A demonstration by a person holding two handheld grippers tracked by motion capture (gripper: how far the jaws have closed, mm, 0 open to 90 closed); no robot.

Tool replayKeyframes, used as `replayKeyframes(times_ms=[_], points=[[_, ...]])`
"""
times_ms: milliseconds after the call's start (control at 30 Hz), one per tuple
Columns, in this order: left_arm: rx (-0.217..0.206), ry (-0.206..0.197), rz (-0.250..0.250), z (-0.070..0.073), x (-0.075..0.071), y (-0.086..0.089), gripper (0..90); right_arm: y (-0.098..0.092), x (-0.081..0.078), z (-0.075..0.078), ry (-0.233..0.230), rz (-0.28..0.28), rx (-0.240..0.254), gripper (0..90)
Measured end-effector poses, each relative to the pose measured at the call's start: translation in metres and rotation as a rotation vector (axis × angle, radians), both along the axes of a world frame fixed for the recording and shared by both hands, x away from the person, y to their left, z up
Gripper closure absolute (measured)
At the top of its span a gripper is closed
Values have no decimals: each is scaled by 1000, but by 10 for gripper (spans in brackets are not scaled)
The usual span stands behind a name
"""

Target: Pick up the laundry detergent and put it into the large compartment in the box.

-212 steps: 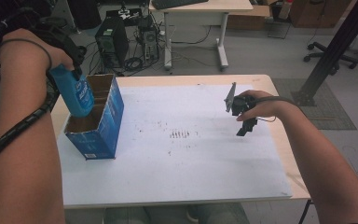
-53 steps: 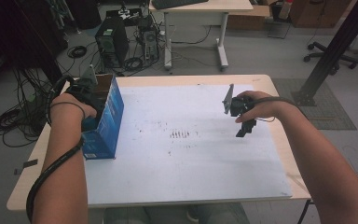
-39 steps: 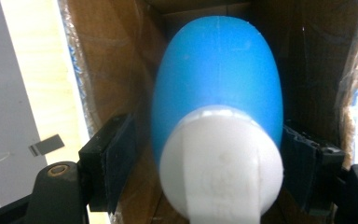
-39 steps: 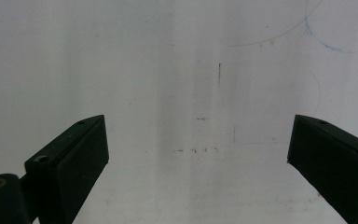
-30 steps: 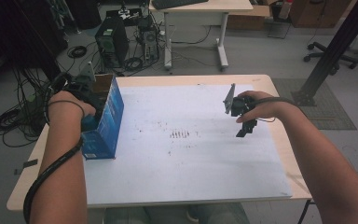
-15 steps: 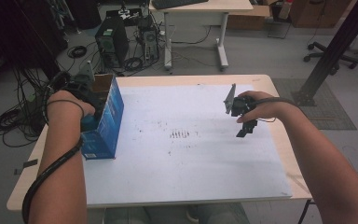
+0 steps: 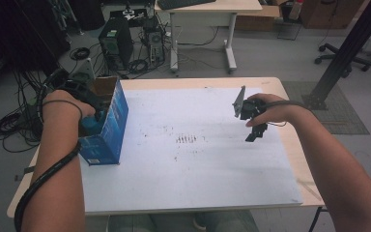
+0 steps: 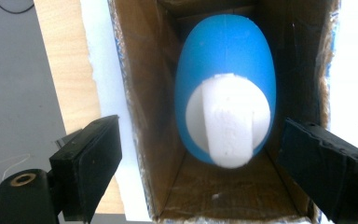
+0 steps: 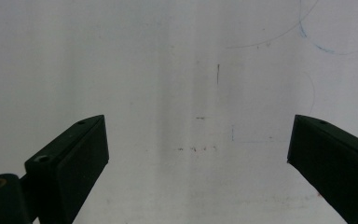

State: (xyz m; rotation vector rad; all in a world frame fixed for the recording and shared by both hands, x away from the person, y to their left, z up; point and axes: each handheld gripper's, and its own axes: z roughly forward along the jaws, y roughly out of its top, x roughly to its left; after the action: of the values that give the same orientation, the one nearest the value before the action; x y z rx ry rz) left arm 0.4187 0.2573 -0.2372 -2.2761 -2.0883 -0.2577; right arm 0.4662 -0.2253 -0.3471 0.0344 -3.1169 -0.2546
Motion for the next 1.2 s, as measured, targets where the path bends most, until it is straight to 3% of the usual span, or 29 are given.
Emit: replayKeyframes(times_ms=[200, 700, 933, 1000, 1200], points=[[-3, 19, -35, 8, -2, -5, 106, 1, 0, 3, -2, -2, 1, 51], [53, -38, -158, 38, -11, -31, 4, 0, -2, 9, -12, 1, 7, 51], [64, -60, -247, 54, -16, -51, 4, -2, -4, 12, -14, -6, 6, 51], [59, -69, -291, 59, -17, -59, 4, -3, -4, 14, -15, -6, 7, 51], [45, -93, -361, 68, -18, -71, 4, -3, -5, 17, -16, -8, 9, 51]])
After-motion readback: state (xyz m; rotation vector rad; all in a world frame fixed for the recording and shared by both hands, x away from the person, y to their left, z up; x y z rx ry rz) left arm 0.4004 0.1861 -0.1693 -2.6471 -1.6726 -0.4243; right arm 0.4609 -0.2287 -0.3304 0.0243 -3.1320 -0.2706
